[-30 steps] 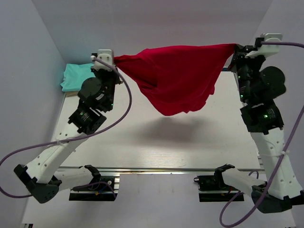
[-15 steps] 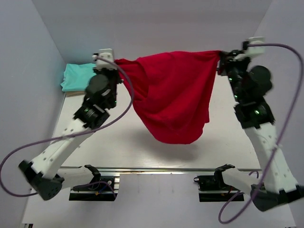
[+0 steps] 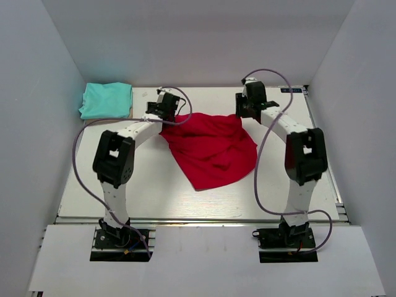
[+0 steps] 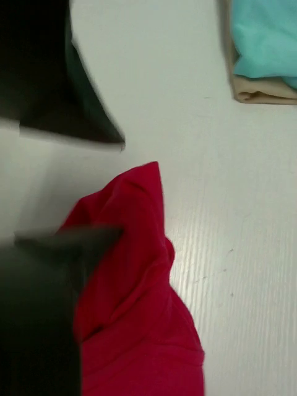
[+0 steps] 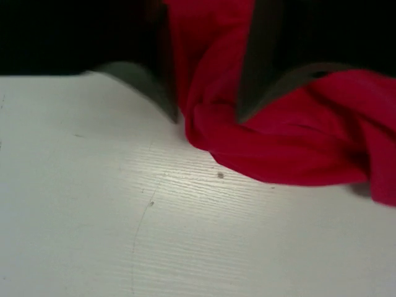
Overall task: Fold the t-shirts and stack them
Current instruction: Flatten out the tshirt
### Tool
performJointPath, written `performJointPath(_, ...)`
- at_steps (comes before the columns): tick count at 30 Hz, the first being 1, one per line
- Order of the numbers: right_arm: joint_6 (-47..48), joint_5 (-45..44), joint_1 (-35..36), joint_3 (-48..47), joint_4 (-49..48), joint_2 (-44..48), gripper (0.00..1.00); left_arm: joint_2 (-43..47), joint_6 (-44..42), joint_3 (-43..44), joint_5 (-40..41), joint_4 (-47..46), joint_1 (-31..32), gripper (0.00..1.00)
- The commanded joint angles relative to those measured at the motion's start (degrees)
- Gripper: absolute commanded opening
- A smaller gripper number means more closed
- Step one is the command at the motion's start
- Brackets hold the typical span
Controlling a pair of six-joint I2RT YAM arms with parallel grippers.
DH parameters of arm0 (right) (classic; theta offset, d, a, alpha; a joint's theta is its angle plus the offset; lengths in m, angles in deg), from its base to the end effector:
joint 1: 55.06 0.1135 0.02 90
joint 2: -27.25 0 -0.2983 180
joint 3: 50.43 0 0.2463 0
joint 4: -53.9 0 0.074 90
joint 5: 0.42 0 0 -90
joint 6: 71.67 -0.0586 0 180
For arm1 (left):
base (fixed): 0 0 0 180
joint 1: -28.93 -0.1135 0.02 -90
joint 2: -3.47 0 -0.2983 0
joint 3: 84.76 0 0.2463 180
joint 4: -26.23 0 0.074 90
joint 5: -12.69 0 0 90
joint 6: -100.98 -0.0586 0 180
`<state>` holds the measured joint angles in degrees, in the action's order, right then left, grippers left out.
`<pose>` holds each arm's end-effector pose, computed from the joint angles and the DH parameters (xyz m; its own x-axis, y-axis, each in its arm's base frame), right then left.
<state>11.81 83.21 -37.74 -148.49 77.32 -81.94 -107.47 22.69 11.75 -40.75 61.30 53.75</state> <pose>0.4493 0.1333 0.2727 -0.5616 -0.0569 -0.8254 -0.1458 0.9888 0.0310 0.4174 -0.1546 0.2387 -0.6730 0.1316 -0.7279 -0.1537 0.9377 0.3117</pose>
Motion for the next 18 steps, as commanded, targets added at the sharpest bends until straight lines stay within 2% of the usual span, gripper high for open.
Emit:
performJointPath(1,-0.59,0.74,-0.36,-13.02,4.29,-3.65,0.55,-1.82,3.41,10.9,-0.7,7.93,-1.26,0.97)
performJointPath(2,-0.33,1.53,-0.53,-13.76,5.52,-4.1,0.79,-1.83,3.41,11.71,-1.31,8.47,-1.26,1.0)
performJointPath(4,-0.94,1.71,-0.53,-14.12,5.27,-3.76,0.9,-1.57,2.71,12.25,-2.37,8.47,-1.26,1.0)
performJointPath(8,-3.14,0.32,-0.54,-10.02,5.44,0.37,0.9,4.21,0.08,8.93,-11.82,5.58,-1.26,1.0)
performJointPath(10,-4.63,-2.49,-0.53,-7.54,5.88,3.45,0.9,6.77,-4.31,6.11,-15.18,2.68,0.58,1.0)
performJointPath(11,-6.73,-3.9,-0.8,-3.35,6.23,6.85,0.9,7.39,-5.19,6.09,-19.37,2.67,0.58,1.0)
performJointPath(13,-7.97,-6.89,-0.89,-0.6,7.29,9.33,0.9,7.92,-4.67,7.15,-22.3,6.44,1.98,1.0)
performJointPath(14,-9.37,-7.16,-1.15,4.02,7.46,13.08,0.9,7.93,-5.28,7.15,-24.32,7.06,2.51,1.0)
performJointPath(18,-13.94,-8.65,-1.5,13.64,7.9,20.49,0.9,9.94,-9.49,5.04,-31.71,5.75,8.03,1.0)
